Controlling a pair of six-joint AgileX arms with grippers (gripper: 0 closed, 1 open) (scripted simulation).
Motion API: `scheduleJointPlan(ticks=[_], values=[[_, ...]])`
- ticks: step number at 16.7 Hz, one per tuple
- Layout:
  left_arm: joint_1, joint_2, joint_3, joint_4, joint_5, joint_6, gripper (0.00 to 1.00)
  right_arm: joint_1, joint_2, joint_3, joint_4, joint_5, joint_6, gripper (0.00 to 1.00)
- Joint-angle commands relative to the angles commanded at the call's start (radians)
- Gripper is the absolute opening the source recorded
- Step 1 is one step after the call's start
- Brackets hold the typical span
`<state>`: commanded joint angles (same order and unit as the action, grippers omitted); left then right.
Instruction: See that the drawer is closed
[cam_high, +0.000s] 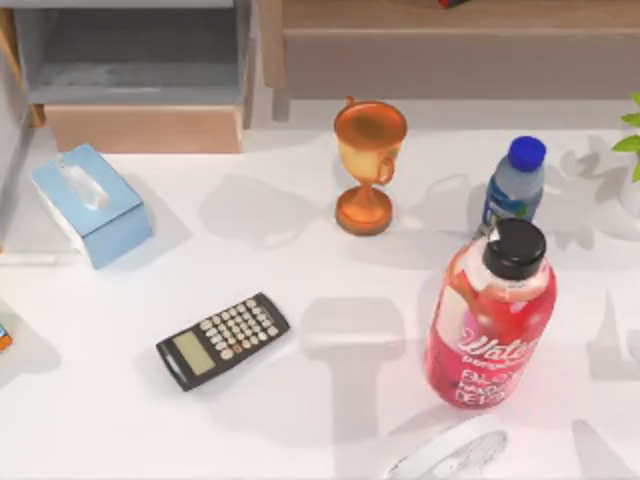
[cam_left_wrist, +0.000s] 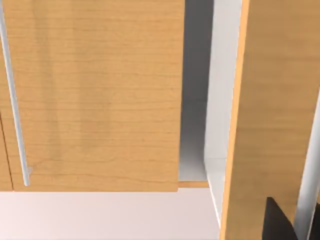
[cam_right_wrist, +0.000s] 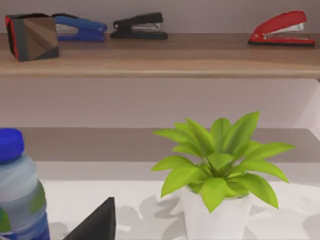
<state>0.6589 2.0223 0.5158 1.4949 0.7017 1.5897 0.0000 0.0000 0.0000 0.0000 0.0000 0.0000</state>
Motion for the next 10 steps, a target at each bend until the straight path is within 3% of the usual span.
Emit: scheduleJointPlan(ticks=[7,10], values=[[0.001,0.013,0.002,-0.012,-0.003,-0.003,0.0,0.0,0.0,0.0,0.0,0.0,0.0,1.0],[-0.035,0.047,0.065,-0.055,-0.041,-0.008,0.0,0.0,0.0,0.0,0.0,0.0,0.0,1.0]])
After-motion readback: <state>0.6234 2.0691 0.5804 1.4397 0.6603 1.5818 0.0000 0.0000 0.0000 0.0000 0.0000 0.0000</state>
